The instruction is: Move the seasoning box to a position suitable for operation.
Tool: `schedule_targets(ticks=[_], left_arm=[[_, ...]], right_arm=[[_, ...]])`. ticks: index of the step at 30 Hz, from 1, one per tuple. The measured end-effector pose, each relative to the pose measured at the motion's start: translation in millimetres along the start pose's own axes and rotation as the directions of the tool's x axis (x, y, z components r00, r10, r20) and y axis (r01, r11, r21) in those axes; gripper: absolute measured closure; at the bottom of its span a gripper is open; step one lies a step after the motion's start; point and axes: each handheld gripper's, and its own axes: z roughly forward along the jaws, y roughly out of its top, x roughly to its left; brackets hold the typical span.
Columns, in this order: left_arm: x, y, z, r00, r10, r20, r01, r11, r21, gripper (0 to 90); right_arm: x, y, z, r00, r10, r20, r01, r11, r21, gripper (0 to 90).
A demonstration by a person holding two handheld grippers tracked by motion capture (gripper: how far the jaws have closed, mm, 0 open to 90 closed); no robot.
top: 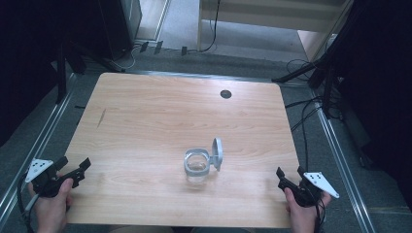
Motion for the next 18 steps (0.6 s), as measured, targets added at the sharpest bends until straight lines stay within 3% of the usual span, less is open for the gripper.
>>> schedule_targets(ticks=[1,2,3,4,6,8,9,11,12,13,15,16,17,18], left_arm=[[-2.6,0.1,-0.2,0.9993,0.012,-0.036,-0.011,0.9999,0.013,23.2],[-2.6,0.1,-0.2,0.9993,0.012,-0.036,-0.011,0.9999,0.013,28.8],[-4.6,0.2,0.2,0.9986,0.013,-0.052,-0.012,0.9997,0.019,33.8],[-6.6,0.5,0.3,0.9979,0.024,-0.06,-0.022,0.9993,0.032,38.0],[-12.7,1.5,1.2,0.9985,0.008,-0.053,-0.006,0.9991,0.043,42.7],[-19.2,3.4,2.0,0.9999,0.011,-0.012,-0.01,0.9988,0.048,58.3],[-22.4,4.6,2.6,0.9999,0.011,0.007,-0.012,0.9986,0.051,58.3],[-29.6,7.0,4.7,0.999,0.01,0.044,-0.012,0.9988,0.047,67.3],[-34.0,8.3,6.7,0.998,0.021,0.06,-0.024,0.9983,0.053,74.7],[-39.5,9.4,9.1,0.9966,0.029,0.077,-0.033,0.9978,0.056,74.7],[-51.2,11.6,13.4,0.9921,0.046,0.117,-0.054,0.9965,0.065,81.6],[-57.7,12.3,15.5,0.9891,0.05,0.138,-0.059,0.9964,0.061,81.6],[-70.8,14.1,19.3,0.9819,0.068,0.177,-0.081,0.9946,0.066,84.8],[-70.8,14.1,19.3,0.9819,0.068,0.177,-0.081,0.9946,0.066,86.2]], right_arm=[[0.4,-0.2,-0.4,1.0,-0.004,0.006,0.004,1.0,-0.005,25.6],[0.4,-0.2,-0.4,1.0,-0.004,0.006,0.004,1.0,-0.005,25.6],[2.1,-0.2,-3.0,0.9998,-0.006,0.021,0.007,1.0,-0.015,40.2],[2.9,0.0,-4.9,0.9998,-0.003,0.017,0.003,1.0,-0.024,46.4],[3.3,0.4,-6.5,0.9999,0.009,-0.004,-0.01,0.999,-0.031,50.9],[9.3,4.4,-12.1,0.9968,0.05,-0.063,-0.052,0.998,-0.041,65.4],[9.3,4.4,-12.1,0.9968,0.05,-0.063,-0.052,0.998,-0.041,65.4],[16.5,8.0,-14.1,0.9953,0.05,-0.083,-0.054,0.998,-0.045,72.8],[25.7,11.0,-15.8,0.9918,0.047,-0.119,-0.054,0.997,-0.05,80.8],[25.7,11.0,-15.8,0.9918,0.047,-0.119,-0.054,0.997,-0.05,80.8],[42.4,14.9,-16.5,0.9796,0.016,-0.201,-0.026,0.998,-0.049,84.6],[42.4,14.9,-16.5,0.9796,0.016,-0.201,-0.026,0.998,-0.049,84.6],[55.1,16.4,-16.3,0.9726,0.007,-0.232,-0.018,0.999,-0.044,87.0],[55.1,16.4,-16.3,0.9726,0.007,-0.232,-0.018,0.999,-0.044,87.0]])
